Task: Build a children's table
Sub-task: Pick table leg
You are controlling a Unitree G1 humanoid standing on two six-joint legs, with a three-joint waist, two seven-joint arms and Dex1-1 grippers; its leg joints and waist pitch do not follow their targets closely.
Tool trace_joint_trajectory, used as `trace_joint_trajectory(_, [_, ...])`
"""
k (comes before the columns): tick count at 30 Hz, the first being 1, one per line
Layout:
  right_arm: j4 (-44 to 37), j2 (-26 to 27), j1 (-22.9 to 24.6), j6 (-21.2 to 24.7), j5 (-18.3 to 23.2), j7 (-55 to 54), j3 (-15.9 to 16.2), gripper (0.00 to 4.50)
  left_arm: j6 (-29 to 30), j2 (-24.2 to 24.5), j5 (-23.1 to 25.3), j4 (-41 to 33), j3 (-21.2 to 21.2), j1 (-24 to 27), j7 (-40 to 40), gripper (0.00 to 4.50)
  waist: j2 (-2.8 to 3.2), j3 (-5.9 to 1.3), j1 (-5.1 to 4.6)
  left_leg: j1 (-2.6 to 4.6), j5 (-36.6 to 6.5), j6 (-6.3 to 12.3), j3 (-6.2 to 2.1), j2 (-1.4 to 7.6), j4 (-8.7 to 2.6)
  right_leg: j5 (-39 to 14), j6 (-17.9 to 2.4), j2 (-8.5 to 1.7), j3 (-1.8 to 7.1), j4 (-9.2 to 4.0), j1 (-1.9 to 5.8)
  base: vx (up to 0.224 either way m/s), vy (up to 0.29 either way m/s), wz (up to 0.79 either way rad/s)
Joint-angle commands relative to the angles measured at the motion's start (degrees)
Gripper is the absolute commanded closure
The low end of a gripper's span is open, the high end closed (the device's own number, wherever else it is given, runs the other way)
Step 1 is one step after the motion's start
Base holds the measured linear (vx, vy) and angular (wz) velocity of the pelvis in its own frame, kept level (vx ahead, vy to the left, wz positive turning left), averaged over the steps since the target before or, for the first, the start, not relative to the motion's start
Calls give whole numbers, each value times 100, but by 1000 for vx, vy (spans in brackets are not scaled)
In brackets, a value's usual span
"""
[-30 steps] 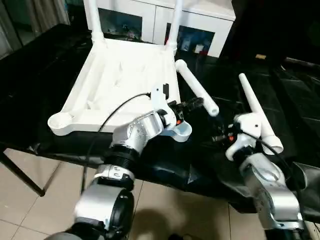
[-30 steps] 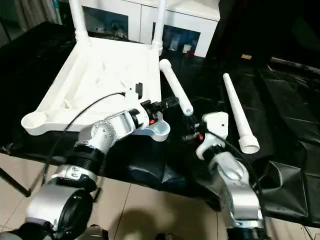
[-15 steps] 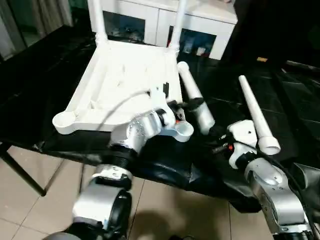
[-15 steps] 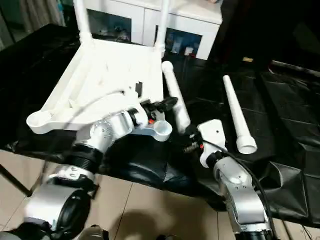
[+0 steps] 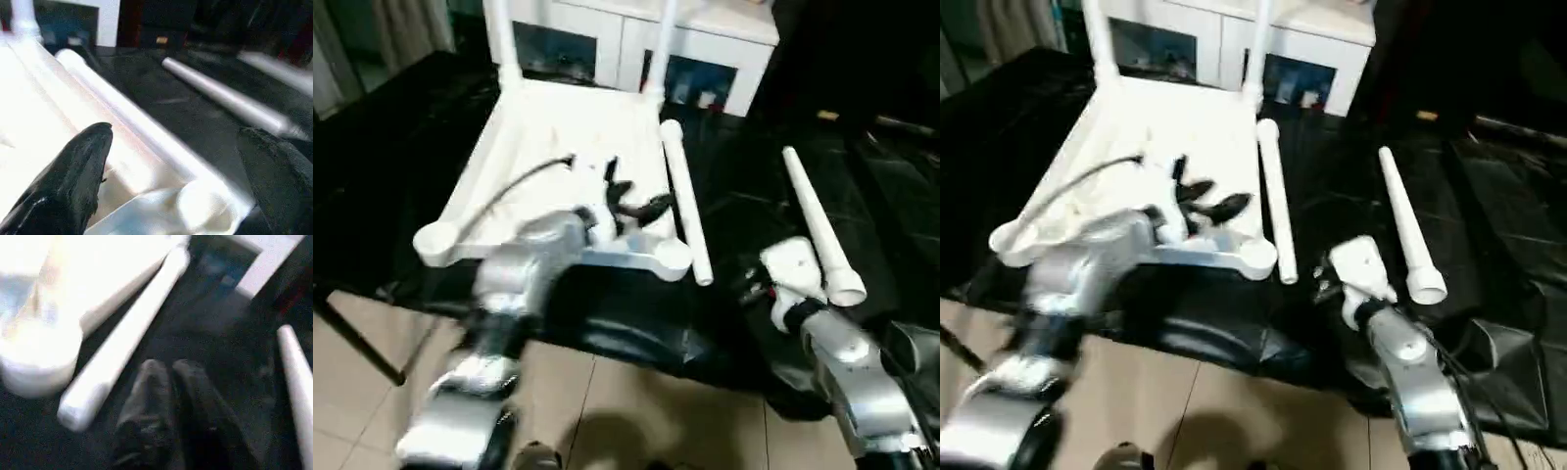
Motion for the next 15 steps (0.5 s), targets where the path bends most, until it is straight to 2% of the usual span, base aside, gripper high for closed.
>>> trace_joint_trajectory(1, [24, 109, -294, 114, 420, -95, -431, 374, -332, 164, 333, -383, -274, 229, -179, 0, 89, -497, 6, 112, -1578, 28, -25, 98, -429, -1956, -521, -375, 230, -442, 284, 0, 0, 0])
trace_joint_trajectory(2, [54, 140, -350, 165, 492, -101, -484, 374, -353, 175, 335, -426, -273, 271, -183, 0, 68, -492, -46, 91, -1595, 5, -16, 96, -444, -1951, -549, -362, 231, -438, 298, 0, 0, 0])
trace_joint_trajectory(3, [174, 262, -570, 367, 768, -122, -694, 367, -421, 218, 338, -610, -268, 439, -191, 0, 84, -506, -45, 130, -1645, -16, -16, 103, -437, -1975, -585, -373, 229, -426, 288, 0, 0, 0])
trace_joint_trajectory(4, [416, 286, -839, 694, 982, -53, -825, 363, -457, 220, 278, -811, -247, 587, -210, 0, 84, -490, -60, 127, -1688, -24, -15, 103, -443, -2036, -595, -361, 228, -439, 275, 0, 0, 0])
trace_joint_trajectory(5, [514, 290, -943, 822, 1060, -21, -870, 349, -470, 220, 253, -890, -240, 643, -219, 0, 105, -508, -58, 148, -1729, -61, -21, 109, -440, -2023, -664, -365, 222, -426, 276, 0, 0, 0])
trace_joint_trajectory(6, [924, 242, -1292, 1039, 1165, 60, -934, 333, -559, 257, 271, -1058, -272, 774, -236, 0, 110, -503, -60, 152, -1754, -74, -14, 104, -437, -2012, -681, -353, 222, -433, 270, 0, 0, 0])
trace_joint_trajectory(7, [1549, 171, -1777, 1194, 1254, 198, -984, 324, -672, 318, 341, -1192, -341, 904, -247, 0, 43, -512, -74, 137, -1724, -99, -19, 106, -439, -1957, -730, -355, 214, -406, 289, 0, 0, 0])
trace_joint_trajectory(8, [1942, 137, -2065, 1241, 1301, 305, -1007, 324, -736, 357, 399, -1234, -387, 959, -249, 0, 49, -499, -102, 114, -1772, -136, -13, 90, -442, -2078, -752, -348, 206, -417, 296, 0, 0, 0])
trace_joint_trajectory(9, [2834, 153, -2637, 1249, 1515, 554, -1185, 322, -857, 415, 522, -1267, -455, 1026, -231, 0, 29, -507, -91, 138, -1766, -141, 17, 88, -415, -2151, -712, -368, 222, -441, 276, 0, 0, 0])
trace_joint_trajectory(10, [3371, 143, -2915, 1189, 1515, 698, -1219, 310, -876, 389, 528, -1265, -438, 1035, -187, 0, 45, -519, -101, 163, -1799, -135, 17, 81, -389, -2189, -746, -386, 223, -420, 254, 0, 0, 0])
trace_joint_trajectory(11, [3376, 142, -2917, 1188, 1515, 699, -1219, 310, -877, 388, 528, -1265, -438, 1035, -186, 0, 10, -508, -115, 115, -1743, -136, 25, 61, -387, -2324, -710, -376, 211, -423, 281, 0, 0, 0])
trace_joint_trajectory(12, [4194, 129, -3339, 1126, 1503, 825, -1310, 293, -859, 343, 516, -1301, -416, 1048, -148, 0, -7, -517, -90, 142, -1681, -117, 45, 76, -377, -2393, -662, -402, 221, -454, 256, 0, 0, 0])
trace_joint_trajectory(14, [4522, 129, -3517, 1127, 1523, 843, -1373, 280, -837, 328, 517, -1340, -410, 1060, -151, 0, 18, -527, -92, 127, -1586, -141, 33, 88, -379, -2310, -727, -403, 214, -425, 271, 0, 0, 0])
trace_joint_trajectory(15, [4780, 123, -3665, 1105, 1514, 836, -1406, 264, -826, 335, 533, -1371, -423, 1065, -172, 0, 1, -519, -70, 130, -1524, -132, 45, 95, -384, -2170, -745, -391, 217, -422, 255, 0, 0, 0])
